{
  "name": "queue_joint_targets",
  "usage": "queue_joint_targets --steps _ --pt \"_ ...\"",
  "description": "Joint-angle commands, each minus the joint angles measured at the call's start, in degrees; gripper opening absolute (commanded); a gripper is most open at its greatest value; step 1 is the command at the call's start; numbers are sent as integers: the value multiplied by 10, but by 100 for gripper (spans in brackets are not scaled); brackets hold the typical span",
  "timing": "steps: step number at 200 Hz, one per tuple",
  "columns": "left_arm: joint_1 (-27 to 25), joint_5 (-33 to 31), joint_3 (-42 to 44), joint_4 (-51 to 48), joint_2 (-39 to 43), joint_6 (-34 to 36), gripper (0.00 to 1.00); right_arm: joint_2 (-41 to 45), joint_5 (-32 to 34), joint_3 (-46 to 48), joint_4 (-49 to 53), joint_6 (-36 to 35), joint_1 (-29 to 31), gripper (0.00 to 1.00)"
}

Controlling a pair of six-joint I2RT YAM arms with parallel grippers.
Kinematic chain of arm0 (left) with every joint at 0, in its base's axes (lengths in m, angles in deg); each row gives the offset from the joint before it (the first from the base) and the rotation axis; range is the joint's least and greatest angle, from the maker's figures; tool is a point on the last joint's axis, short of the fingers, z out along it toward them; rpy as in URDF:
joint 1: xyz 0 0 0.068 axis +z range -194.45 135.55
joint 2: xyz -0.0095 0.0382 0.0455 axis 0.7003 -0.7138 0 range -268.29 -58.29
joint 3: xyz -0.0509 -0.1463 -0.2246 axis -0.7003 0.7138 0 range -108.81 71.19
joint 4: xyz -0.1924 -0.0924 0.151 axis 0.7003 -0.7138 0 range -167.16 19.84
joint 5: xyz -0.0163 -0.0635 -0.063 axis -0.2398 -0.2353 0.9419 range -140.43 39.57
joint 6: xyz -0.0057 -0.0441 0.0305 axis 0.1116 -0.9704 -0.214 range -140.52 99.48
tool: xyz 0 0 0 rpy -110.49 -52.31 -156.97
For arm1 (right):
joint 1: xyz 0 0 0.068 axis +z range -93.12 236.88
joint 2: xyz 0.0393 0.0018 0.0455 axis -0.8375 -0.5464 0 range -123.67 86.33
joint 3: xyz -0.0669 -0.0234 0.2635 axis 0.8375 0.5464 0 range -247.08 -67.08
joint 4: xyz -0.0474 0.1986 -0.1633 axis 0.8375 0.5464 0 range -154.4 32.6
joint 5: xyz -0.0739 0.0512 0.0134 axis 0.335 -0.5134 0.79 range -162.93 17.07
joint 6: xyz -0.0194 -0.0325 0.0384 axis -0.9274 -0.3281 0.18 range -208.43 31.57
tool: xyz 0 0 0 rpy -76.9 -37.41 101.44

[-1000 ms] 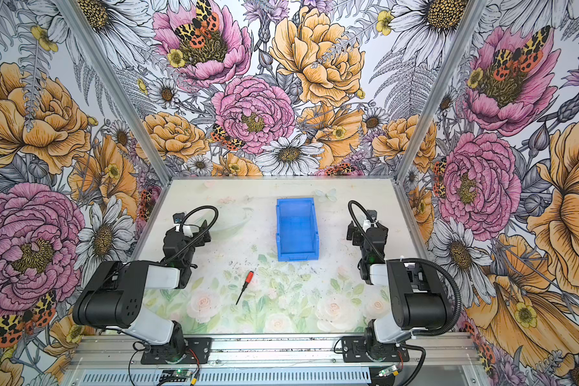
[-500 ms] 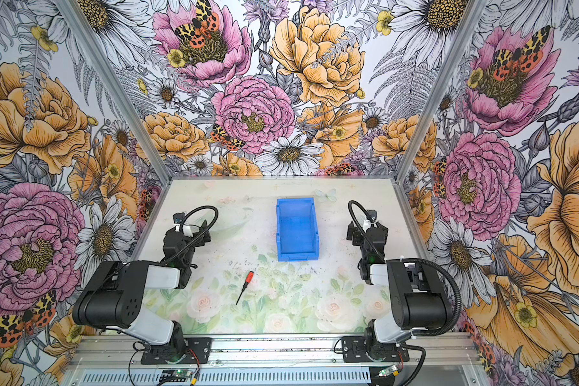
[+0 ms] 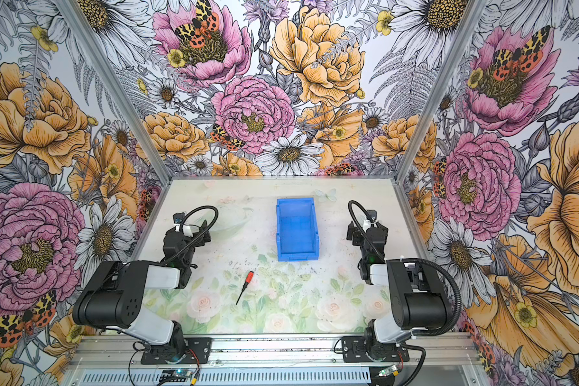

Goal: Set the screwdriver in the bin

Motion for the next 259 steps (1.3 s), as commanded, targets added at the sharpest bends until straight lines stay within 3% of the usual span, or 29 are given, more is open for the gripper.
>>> queue_joint_targets --steps 1,27,61,76,84,95,112,158,205,234,259 --pt "6 12 -10 2 1 0 99 -7 -7 0 -19 6 -1 99" --pt "-5 18 6 27 5 16 99 -4 -4 1 -21 5 -1 99" --pt "-23 -10 36 36 64 28 99 43 13 -40 98 10 3 99" --pt "-26 -61 26 -38 116 6 99 67 16 -55 155 14 6 99" --pt "-26 -88 4 -125 147 -11 99 80 20 -63 186 16 8 100" --pt "-24 -76 -26 -229 176 -11 99 101 26 -67 220 21 13 100" --pt "-28 -50 -22 -269 217 -26 99 143 44 -69 266 41 25 100" --pt "-103 -152 -77 -451 278 -65 99 235 74 -89 405 84 96 100" --pt "-136 -89 -149 -575 286 -128 99 300 87 -120 509 56 215 100" --pt "-164 -49 -192 -658 271 -168 99 309 45 -134 525 4 288 99" --pt "-194 -13 -206 -687 260 -198 99 295 -37 -144 531 -32 334 99"
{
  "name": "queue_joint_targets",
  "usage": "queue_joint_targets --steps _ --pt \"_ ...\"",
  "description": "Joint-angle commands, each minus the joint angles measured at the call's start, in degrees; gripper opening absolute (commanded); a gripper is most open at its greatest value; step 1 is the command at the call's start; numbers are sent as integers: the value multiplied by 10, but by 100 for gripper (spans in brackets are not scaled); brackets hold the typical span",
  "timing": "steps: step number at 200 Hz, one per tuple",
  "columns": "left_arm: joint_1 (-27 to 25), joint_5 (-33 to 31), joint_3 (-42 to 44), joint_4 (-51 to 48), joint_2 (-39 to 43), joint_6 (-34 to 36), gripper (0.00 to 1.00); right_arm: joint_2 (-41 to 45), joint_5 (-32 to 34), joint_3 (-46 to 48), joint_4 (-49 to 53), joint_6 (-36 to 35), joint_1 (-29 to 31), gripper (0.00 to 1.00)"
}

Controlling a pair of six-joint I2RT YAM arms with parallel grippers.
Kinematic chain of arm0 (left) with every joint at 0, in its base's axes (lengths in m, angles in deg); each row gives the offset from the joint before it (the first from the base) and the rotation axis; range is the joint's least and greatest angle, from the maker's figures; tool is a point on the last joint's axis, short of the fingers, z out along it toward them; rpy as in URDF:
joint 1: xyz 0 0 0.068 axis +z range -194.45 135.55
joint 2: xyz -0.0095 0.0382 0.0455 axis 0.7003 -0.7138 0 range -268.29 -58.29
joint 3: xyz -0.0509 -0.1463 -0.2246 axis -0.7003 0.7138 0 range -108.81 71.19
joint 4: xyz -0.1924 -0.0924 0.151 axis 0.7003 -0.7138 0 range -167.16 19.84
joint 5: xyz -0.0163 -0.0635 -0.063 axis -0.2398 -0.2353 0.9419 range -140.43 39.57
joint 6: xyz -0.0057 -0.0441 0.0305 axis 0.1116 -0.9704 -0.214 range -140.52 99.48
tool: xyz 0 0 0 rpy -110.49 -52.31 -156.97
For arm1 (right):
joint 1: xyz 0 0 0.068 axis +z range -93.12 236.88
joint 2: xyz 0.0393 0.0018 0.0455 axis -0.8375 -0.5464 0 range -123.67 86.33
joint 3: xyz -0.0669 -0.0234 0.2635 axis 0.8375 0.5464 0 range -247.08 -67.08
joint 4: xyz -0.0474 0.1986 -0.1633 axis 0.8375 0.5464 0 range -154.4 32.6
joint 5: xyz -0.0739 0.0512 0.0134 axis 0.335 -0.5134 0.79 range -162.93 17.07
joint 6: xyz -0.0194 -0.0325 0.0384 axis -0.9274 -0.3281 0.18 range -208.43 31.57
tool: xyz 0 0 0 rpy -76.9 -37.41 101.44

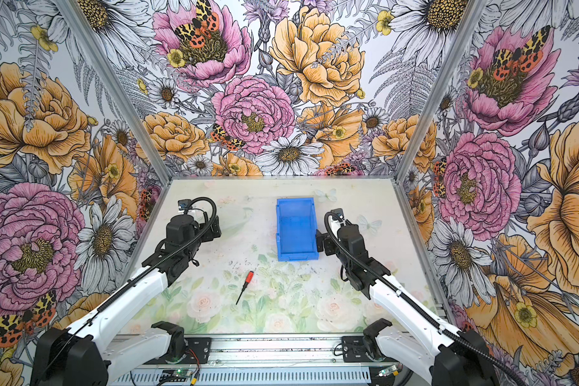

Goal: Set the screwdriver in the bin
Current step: 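Reach the left gripper toward the red-handled screwdriver while the right arm nears the bin, then close the left gripper on the screwdriver's red handle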

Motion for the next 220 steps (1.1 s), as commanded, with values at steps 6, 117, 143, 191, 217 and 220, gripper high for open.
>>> queue_joint_targets --steps 6,117,143,191,217,220 --pt "-30 65 -18 -81 -12 -56 99 -12 -99 -27 28 -59 42 99" --pt "-218 8 -41 -262 -51 -186 99 2 -220 -26 74 -108 152 99" --pt "-242 10 -38 -268 -76 -215 98 29 -227 -15 73 -108 151 99" --pt "-290 7 -40 -285 -148 -240 95 26 -236 -13 86 -100 150 99" --pt "-303 12 -38 -285 -179 -240 91 40 -230 5 79 -91 151 100" --pt "-303 14 -39 -285 -182 -240 90 38 -227 5 79 -91 151 99"
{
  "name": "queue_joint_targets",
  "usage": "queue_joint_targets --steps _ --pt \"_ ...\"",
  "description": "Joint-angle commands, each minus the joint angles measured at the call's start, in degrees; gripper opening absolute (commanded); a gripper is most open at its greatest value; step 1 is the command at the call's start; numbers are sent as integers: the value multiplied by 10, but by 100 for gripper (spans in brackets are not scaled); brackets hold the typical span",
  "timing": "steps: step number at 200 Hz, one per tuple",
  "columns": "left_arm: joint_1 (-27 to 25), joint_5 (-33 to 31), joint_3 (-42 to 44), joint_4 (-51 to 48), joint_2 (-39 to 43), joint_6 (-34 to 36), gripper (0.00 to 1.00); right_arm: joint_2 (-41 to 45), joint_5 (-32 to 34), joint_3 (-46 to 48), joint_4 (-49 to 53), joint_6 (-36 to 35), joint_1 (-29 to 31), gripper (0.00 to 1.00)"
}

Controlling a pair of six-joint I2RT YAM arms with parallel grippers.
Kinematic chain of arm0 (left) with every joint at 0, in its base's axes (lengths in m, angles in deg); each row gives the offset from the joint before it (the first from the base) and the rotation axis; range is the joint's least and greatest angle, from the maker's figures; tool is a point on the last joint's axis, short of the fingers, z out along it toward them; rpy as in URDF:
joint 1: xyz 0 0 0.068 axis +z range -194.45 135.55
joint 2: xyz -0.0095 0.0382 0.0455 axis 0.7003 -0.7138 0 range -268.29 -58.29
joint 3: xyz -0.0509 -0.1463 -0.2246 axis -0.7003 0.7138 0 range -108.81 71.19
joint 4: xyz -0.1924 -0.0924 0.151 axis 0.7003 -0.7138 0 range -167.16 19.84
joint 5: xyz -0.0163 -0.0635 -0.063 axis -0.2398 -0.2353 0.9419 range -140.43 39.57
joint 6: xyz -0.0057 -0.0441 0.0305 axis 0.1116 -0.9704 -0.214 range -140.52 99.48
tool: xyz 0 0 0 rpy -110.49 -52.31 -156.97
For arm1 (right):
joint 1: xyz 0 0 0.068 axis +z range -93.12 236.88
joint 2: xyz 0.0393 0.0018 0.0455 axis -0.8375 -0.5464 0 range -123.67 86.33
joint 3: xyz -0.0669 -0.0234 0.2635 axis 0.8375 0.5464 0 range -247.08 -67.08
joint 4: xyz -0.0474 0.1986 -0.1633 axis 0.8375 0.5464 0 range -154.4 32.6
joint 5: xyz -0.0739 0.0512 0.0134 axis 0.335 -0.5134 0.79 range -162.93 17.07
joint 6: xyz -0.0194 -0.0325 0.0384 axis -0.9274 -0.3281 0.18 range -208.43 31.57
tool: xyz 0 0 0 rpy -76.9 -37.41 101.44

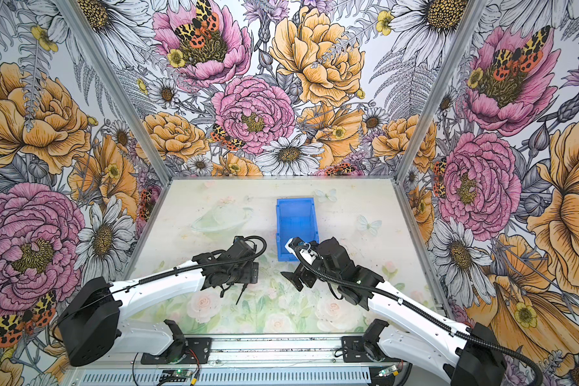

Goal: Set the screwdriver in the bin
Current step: 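Close the left gripper on the screwdriver's red handle, then lift the screwdriver with the left gripper and carry it over the blue bin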

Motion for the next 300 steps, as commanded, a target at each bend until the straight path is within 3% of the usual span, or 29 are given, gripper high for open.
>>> queue_joint_targets --steps 1,93,182,252,300 --pt "-9 -5 2 -8 -18 -14 89 9 1 12 -2 8 1 99" --pt "-11 -8 -35 -6 -120 12 68 11 22 11 -1 4 1 99" --pt "-12 -10 -38 -2 -123 -8 22 7 23 4 -1 -4 -1 100" --pt "-13 -15 -70 -5 -111 -14 0 23 32 6 -1 -5 -7 100" --pt "-5 -30 -110 -25 -82 4 0 29 44 7 -2 0 -14 99"
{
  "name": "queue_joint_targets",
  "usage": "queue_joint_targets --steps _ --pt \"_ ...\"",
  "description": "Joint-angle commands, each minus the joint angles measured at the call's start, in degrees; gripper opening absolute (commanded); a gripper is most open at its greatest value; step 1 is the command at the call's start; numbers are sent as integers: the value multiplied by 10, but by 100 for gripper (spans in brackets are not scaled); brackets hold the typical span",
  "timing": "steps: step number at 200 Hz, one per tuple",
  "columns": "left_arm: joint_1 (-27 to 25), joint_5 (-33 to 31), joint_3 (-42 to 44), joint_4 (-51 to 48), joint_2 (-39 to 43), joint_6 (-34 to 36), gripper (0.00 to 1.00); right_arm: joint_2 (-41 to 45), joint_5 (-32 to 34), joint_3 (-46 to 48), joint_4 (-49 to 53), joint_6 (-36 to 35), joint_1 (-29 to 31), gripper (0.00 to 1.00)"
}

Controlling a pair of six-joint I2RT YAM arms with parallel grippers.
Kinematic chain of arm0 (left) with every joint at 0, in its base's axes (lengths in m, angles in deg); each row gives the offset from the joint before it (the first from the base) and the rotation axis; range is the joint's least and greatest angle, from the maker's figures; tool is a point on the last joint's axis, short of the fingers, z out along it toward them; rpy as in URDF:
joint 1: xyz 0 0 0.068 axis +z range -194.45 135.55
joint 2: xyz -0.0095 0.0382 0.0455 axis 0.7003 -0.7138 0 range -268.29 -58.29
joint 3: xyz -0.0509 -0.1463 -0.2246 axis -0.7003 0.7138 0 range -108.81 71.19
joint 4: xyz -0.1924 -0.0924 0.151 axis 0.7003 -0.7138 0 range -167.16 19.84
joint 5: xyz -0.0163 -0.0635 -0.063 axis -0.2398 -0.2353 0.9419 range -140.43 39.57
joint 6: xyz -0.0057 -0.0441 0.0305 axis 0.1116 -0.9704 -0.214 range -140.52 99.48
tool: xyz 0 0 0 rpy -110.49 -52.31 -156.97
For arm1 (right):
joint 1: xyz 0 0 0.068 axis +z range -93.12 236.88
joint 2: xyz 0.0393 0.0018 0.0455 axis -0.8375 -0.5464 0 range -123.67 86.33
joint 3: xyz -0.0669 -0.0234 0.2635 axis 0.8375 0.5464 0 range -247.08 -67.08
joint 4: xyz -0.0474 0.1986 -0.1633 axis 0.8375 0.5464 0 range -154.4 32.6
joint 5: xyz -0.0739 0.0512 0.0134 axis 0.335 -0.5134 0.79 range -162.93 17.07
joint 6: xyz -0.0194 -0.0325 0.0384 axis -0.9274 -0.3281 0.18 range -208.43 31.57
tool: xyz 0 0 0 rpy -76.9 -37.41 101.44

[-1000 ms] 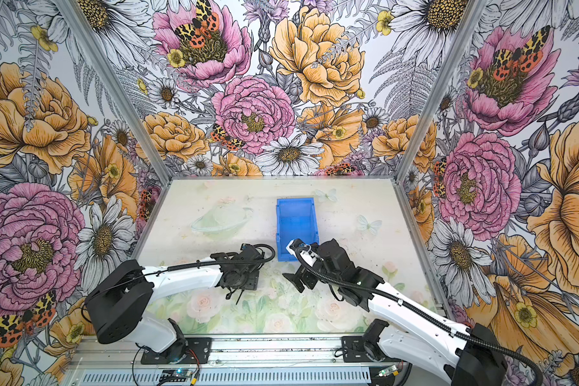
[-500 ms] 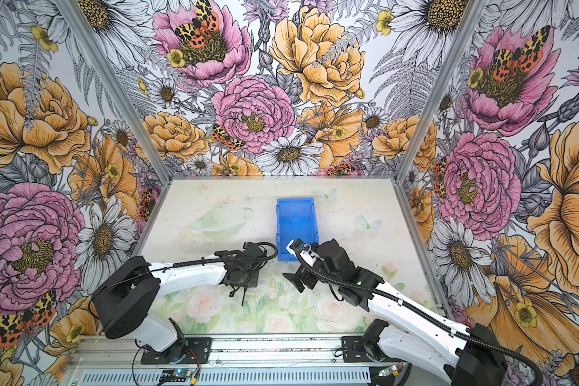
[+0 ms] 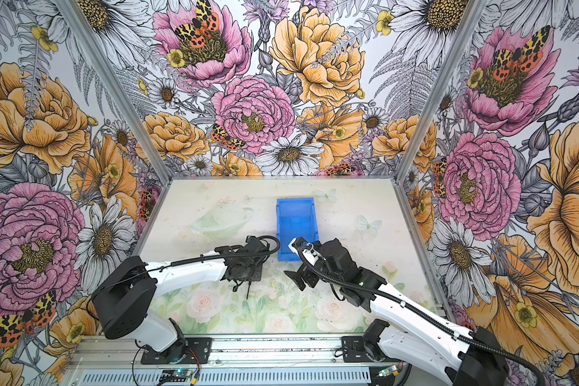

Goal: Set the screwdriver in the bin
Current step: 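Lift the screwdriver with the left gripper and carry it over the blue bin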

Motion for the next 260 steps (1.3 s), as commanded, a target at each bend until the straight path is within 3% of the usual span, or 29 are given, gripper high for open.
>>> queue_joint_targets --steps 1,134,260 --pt "4 -25 -27 -15 30 8 0 16 16 0 -9 1 -5 99" --pt "31 -50 -165 -21 52 26 0 47 36 11 -11 31 -42 99" --pt "11 -40 -326 3 -58 -10 0 110 57 39 -9 77 -95 99"
